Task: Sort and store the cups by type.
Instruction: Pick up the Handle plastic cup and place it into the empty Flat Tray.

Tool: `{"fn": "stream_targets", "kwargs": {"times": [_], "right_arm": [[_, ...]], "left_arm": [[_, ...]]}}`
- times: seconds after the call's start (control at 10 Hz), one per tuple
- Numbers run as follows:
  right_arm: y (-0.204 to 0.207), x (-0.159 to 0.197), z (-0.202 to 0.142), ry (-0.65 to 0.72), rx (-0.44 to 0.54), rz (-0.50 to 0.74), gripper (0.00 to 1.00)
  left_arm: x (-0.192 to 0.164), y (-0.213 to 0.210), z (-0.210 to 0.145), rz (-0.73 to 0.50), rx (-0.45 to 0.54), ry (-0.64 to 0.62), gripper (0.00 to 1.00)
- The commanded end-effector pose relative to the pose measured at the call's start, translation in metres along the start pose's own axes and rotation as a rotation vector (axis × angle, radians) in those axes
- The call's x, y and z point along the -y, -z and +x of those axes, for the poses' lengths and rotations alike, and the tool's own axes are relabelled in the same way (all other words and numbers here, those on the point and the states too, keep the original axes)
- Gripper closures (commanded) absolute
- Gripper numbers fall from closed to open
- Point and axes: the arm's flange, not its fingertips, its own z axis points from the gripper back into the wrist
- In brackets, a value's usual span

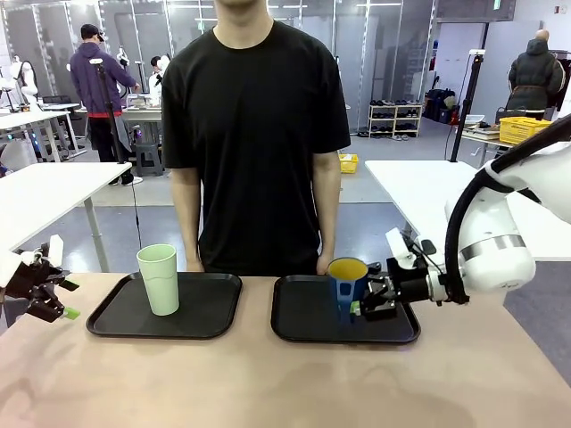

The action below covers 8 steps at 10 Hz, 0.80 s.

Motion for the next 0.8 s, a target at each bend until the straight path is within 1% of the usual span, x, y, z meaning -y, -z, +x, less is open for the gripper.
{"fn": "stream_targets", "kwargs": {"times": [0.0, 0.3, 0.5, 0.7], "right_arm": [[-0.007, 0.031, 0.000, 0.021, 0.017, 0.002, 0.27], [-0.019, 0.070, -0.004, 0.039, 0.067, -0.022, 0.27], [-0.020, 0.078, -0.008, 0.043, 0.093, -0.024, 0.27], [-0.020, 0.081, -0.011, 0.048, 0.080, -0.032, 0.27]], "left_arm": [[-0.001, -0.001, 0.000, -0.001, 0.008, 0.011, 0.00], [-0.001, -0.001, 0.000, -0.001, 0.008, 0.011, 0.00], [-0.001, -0.001, 0.000, -0.001, 0.008, 0.011, 0.00], [-0.001, -0.001, 0.000, -0.001, 0.008, 0.011, 0.00]]}}
